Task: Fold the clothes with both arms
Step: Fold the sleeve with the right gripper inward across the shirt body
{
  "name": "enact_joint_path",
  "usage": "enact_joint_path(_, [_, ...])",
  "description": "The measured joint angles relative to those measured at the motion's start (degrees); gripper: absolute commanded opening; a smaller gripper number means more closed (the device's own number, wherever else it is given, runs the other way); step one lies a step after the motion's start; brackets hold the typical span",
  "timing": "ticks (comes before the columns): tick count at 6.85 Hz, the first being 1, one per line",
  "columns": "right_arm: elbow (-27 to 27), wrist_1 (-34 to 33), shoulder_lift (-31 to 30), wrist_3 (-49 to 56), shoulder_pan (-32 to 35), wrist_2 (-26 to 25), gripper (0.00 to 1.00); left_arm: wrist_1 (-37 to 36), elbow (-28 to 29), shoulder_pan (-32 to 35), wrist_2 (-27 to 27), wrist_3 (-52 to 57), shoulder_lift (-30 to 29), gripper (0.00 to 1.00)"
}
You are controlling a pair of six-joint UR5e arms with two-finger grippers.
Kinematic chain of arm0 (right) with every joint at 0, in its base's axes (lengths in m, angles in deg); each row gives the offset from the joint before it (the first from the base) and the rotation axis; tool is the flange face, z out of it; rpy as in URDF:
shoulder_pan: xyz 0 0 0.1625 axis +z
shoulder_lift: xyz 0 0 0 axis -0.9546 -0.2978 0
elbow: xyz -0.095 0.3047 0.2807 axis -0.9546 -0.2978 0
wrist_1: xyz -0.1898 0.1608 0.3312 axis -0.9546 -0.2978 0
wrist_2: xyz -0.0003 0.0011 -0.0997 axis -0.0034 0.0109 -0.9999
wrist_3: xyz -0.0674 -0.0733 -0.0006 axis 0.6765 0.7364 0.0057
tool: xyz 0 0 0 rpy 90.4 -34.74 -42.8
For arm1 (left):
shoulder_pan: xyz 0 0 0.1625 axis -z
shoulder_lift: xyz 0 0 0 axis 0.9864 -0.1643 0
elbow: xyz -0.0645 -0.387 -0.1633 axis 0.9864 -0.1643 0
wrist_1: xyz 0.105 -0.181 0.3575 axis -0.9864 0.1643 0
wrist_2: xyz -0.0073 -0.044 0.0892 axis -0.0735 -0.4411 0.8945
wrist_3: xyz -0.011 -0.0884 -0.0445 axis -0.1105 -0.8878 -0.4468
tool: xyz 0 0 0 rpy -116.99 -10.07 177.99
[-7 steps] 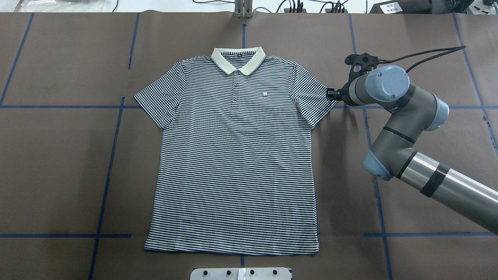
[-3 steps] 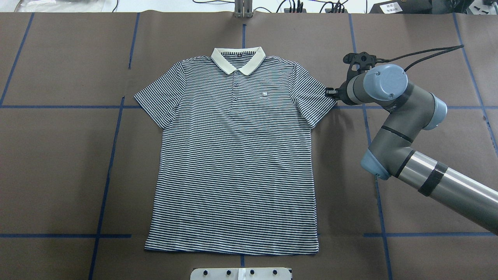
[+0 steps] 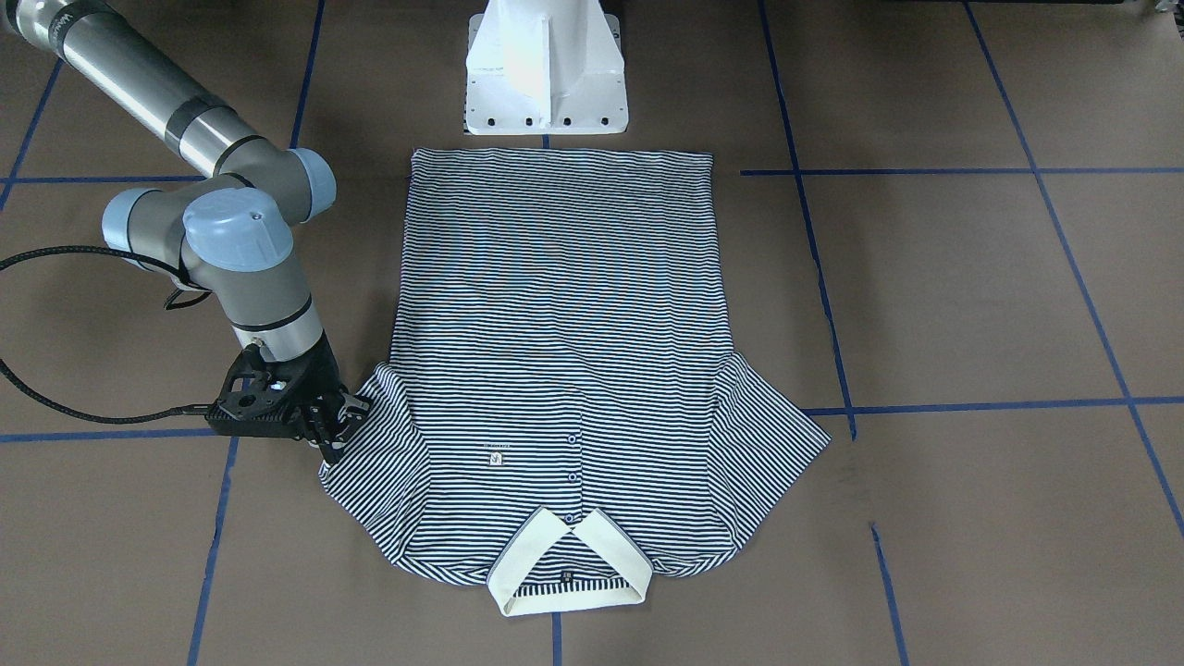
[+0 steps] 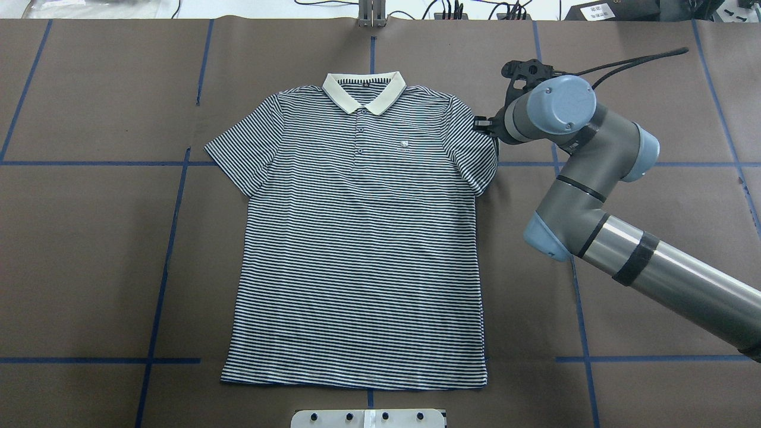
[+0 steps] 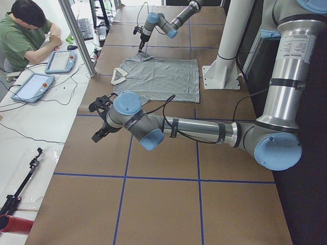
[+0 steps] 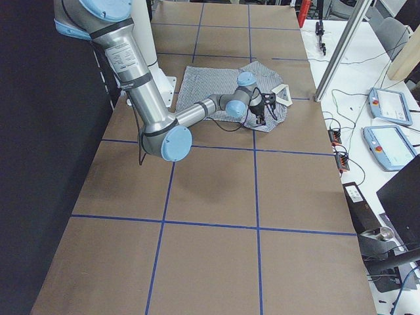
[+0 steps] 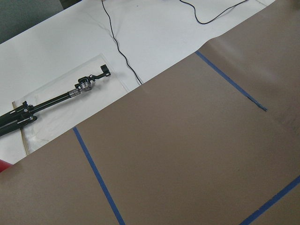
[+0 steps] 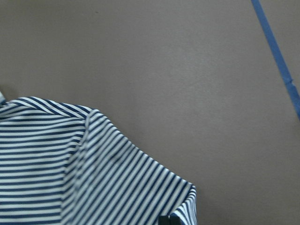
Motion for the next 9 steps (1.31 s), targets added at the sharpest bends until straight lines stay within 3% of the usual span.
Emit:
enact_joint_path(2, [-1.04, -7.96, 8.24, -5.25, -2.18, -3.52, 0.00, 0.00, 0.03, 0.00, 0.00, -0.02, 0.02, 1.00])
enact_joint_path(5, [-8.81, -10.85, 17.67, -9.58, -5.43, -8.68, 0.00, 0.00, 0.00, 0.00, -0.06, -0.14, 0.03, 1.00])
enact_joint_path(6, [-9.72, -10.85, 18.45, -9.67, -6.22, -9.59, 0.14, 0.00, 0.00, 0.00, -0.08, -0.16, 0.03, 1.00])
enact_joint_path(7, [-10.00, -10.77, 18.66, -9.52, -6.88, -10.18, 0.99, 0.00, -0.03, 0.00, -0.07, -0.17, 0.03, 1.00])
enact_joint_path(9, [-10.08, -10.50, 18.81, -7.94, -7.97, -11.00, 1.00, 0.00, -0.06, 0.00, -0.01, -0.19, 0.03, 1.00])
